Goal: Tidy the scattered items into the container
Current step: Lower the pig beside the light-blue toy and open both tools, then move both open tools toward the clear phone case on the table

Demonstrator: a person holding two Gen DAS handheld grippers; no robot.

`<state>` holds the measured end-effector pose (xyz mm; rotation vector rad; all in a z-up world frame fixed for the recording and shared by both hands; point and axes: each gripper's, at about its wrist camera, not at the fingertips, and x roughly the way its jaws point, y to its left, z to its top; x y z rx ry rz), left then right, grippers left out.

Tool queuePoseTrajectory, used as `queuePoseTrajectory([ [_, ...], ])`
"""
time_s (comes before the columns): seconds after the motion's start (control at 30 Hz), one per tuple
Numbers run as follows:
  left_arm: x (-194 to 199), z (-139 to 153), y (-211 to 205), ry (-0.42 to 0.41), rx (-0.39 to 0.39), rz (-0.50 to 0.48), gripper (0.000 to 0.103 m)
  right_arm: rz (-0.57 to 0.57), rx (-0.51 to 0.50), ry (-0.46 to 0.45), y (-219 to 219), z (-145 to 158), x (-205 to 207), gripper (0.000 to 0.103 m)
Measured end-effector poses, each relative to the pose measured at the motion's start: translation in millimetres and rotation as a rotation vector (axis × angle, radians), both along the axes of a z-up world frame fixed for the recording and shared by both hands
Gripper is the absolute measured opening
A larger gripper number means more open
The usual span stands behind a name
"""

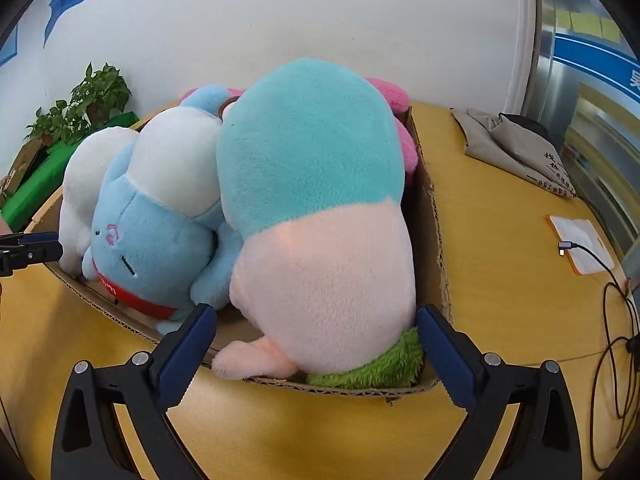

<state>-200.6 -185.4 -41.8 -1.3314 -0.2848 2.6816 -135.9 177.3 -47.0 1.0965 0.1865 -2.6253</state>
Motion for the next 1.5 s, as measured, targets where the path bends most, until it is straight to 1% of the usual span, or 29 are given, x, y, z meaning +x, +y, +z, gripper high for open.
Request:
queuePoseTrajectory([
  [0.07,7,0,3,0.013,0.000,-0.013,0.075,-0.001,0.000,-0.001,7,0,6,0.100],
  [0.1,10,1,5,0.020,-0.005,-0.016,0.075,-0.004,-0.001,0.001,13,-2,0,0.100],
  [0.17,12,1,6,0.022,-0.008,-0.012,0.075,-0.014,-0.005,-0.001,14,-3,8,0.100],
  [0.2,13,2,7,0.020,-0.013,-0.003,0.074,-0.019,-0.010,-0.007,25,-9,-7,0.101],
  [0.27,17,5,7,0.024,-0.023,0.022,0.073,-0.027,-0.012,0.015,34,-7,-10,0.103],
  [0.33,28,16,8,0.048,-0.008,0.030,0.073,-0.014,-0.036,0.073,38,7,5,0.103],
  [0.4,44,30,11,0.077,0.025,0.007,0.073,0.009,-0.060,0.107,38,24,24,0.103],
  [0.47,63,41,16,0.100,0.036,-0.018,0.073,0.036,-0.067,0.133,38,39,44,0.103],
  [0.53,84,49,23,0.117,0.033,-0.057,0.073,0.081,-0.073,0.128,37,47,64,0.103],
  [0.6,98,51,37,0.112,0.029,-0.104,0.073,0.147,-0.070,0.089,34,40,86,0.103],
  [0.67,112,43,57,0.079,0.039,-0.161,0.073,0.242,-0.066,0.011,26,20,109,0.103],
  [0.73,130,24,72,0.015,0.058,-0.230,0.073,0.328,-0.048,-0.058,15,-5,129,0.103],
  [0.8,148,4,88,-0.046,0.053,-0.288,0.073,0.390,-0.020,-0.112,3,-30,147,0.102],
  [0.9,169,-23,110,-0.121,0.040,-0.404,0.073,0.466,-0.020,-0.193,-10,-60,162,0.095],
  [0.93,176,-28,114,-0.138,0.035,-0.422,0.073,0.490,-0.018,-0.206,-13,-65,166,0.090],
  [0.97,183,-33,119,-0.155,0.028,-0.451,0.073,0.525,-0.013,-0.210,-17,-68,170,0.090],
  [1.1,209,-36,128,-0.173,0.067,-0.579,0.073,0.706,-0.014,-0.183,-25,-62,188,0.090],
  [1.13,211,-39,133,-0.187,0.061,-0.616,0.073,0.747,-0.006,-0.178,-27,-61,191,0.090],
  [1.17,215,-43,139,-0.200,0.046,-0.649,0.073,0.784,0.007,-0.177,-29,-62,193,0.090],
  [1.2,220,-49,147,-0.214,0.010,-0.690,0.073,0.816,0.022,-0.184,-32,-64,193,0.090],
  [1.23,224,-52,154,-0.210,-0.030,-0.712,0.073,0.851,0.038,-0.199,-36,-69,192,0.090],
  [1.27,227,-53,162,-0.175,-0.074,-0.725,0.073,0.884,0.057,-0.204,-40,-73,193,0.093],
  [1.33,226,-56,171,-0.141,-0.127,-0.718,0.073,0.924,0.091,-0.181,-44,-76,194,0.094],
  [1.37,224,-57,172,-0.127,-0.144,-0.704,0.079,0.929,0.100,-0.175,-44,-77,193,0.094],
  [1.43,216,-60,172,-0.121,-0.149,-0.667,0.084,0.912,0.099,-0.173,-43,-79,186,0.094],
  [1.5,202,-62,166,-0.116,-0.150,-0.598,0.087,0.902,0.092,-0.173,-44,-80,183,0.095],
])
